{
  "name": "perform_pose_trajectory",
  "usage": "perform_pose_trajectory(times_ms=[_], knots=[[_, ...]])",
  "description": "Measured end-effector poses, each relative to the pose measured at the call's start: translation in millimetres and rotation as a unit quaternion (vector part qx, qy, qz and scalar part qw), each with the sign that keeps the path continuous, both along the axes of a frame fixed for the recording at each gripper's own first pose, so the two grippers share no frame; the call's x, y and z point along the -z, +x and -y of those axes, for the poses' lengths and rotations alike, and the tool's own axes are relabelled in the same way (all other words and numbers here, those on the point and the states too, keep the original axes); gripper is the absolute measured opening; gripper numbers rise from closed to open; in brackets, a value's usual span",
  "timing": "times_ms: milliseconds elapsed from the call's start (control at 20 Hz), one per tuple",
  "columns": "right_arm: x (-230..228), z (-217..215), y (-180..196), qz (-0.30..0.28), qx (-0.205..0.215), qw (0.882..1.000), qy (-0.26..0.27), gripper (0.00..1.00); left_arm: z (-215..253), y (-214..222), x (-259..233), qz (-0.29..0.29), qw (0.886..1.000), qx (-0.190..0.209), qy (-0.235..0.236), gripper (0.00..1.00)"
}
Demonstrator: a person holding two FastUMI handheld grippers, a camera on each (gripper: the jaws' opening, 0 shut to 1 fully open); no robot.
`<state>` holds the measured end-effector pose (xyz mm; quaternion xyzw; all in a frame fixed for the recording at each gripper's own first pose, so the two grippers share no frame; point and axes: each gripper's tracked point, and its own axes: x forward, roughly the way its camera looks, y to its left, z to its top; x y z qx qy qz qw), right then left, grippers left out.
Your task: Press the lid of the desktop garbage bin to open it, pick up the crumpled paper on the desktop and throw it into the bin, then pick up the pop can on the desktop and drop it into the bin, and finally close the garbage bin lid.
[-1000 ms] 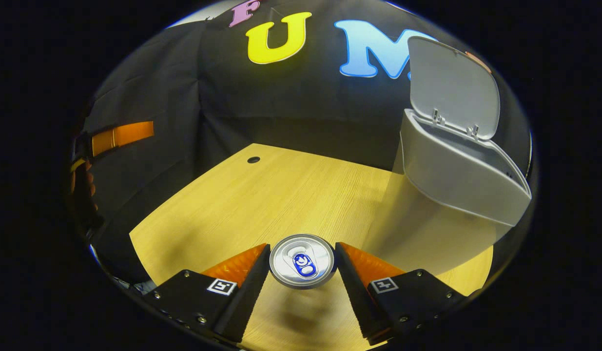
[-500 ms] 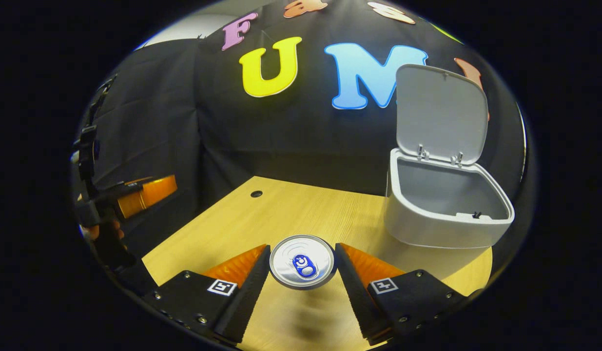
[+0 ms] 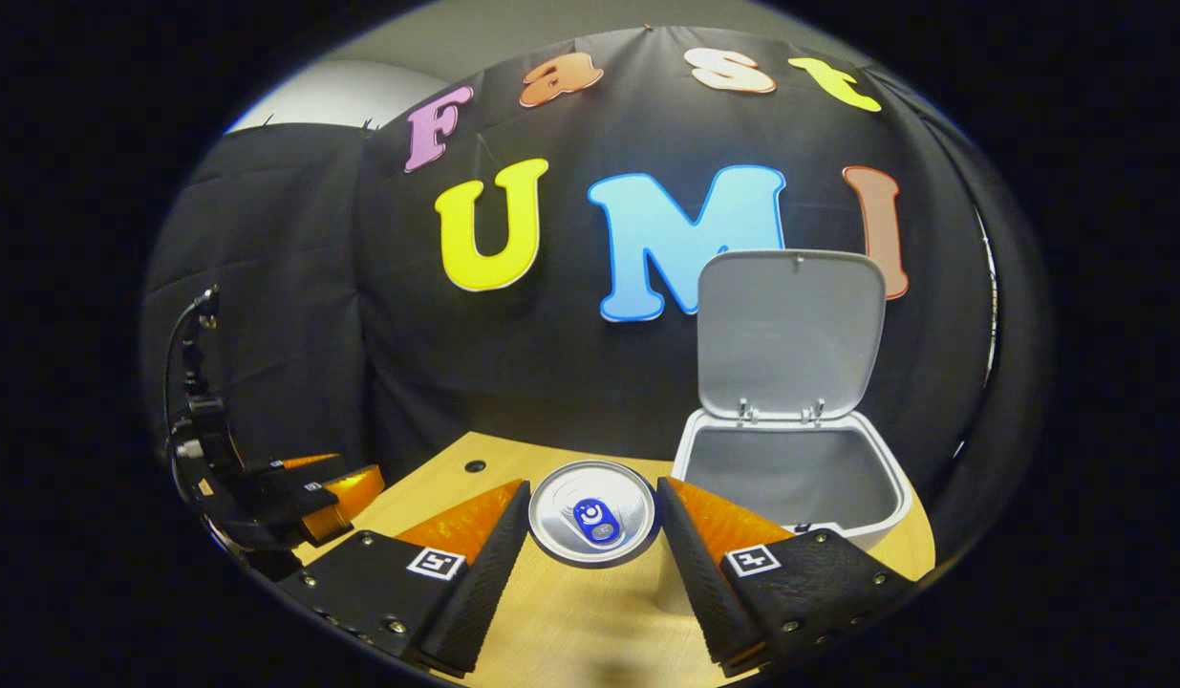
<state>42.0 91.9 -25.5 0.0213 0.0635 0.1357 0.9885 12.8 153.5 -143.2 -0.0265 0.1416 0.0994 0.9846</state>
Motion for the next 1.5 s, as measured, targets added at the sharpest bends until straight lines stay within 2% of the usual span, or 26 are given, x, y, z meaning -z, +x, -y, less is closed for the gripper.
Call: perform_pose_trajectory(times_ms=[50, 150, 200, 350, 650, 700, 1250, 1500], knots=[[-5.9, 6.0, 0.7, 0.007, 0.006, 1.000, 0.004, 0.84, 3.1, 2.7, 0.3, 0.001, 1.000, 0.003, -0.002, 0.80], [-13.0, 12.1, -0.8, 0.014, 0.011, 1.000, 0.020, 0.84, 9.1, 8.4, -0.9, 0.002, 1.000, 0.009, -0.003, 0.83], [-16.5, 17.2, -1.6, 0.017, 0.018, 0.999, 0.026, 0.83, 12.3, 10.7, -1.7, 0.003, 1.000, 0.012, -0.002, 0.80], [-24.5, 35.1, -2.9, 0.028, 0.038, 0.998, 0.039, 0.84, 20.2, 16.8, -3.2, 0.006, 1.000, 0.020, -0.002, 0.80], [-17.0, 83.7, 8.3, 0.029, 0.091, 0.995, 0.028, 0.84, 37.7, 27.1, -2.6, 0.005, 0.999, 0.035, -0.004, 0.80], [-15.3, 88.1, 10.3, 0.027, 0.096, 0.995, 0.026, 0.84, 38.1, 28.0, -1.8, 0.004, 0.999, 0.035, -0.005, 0.83], [27.2, 126.6, 50.5, -0.016, 0.125, 0.992, -0.002, 0.84, 23.5, 32.7, 10.0, -0.007, 1.000, 0.002, -0.006, 0.86], [39.7, 137.4, 61.8, -0.031, 0.139, 0.990, -0.004, 0.84, 26.6, 37.3, 11.9, -0.009, 1.000, 0.001, -0.006, 0.82]])
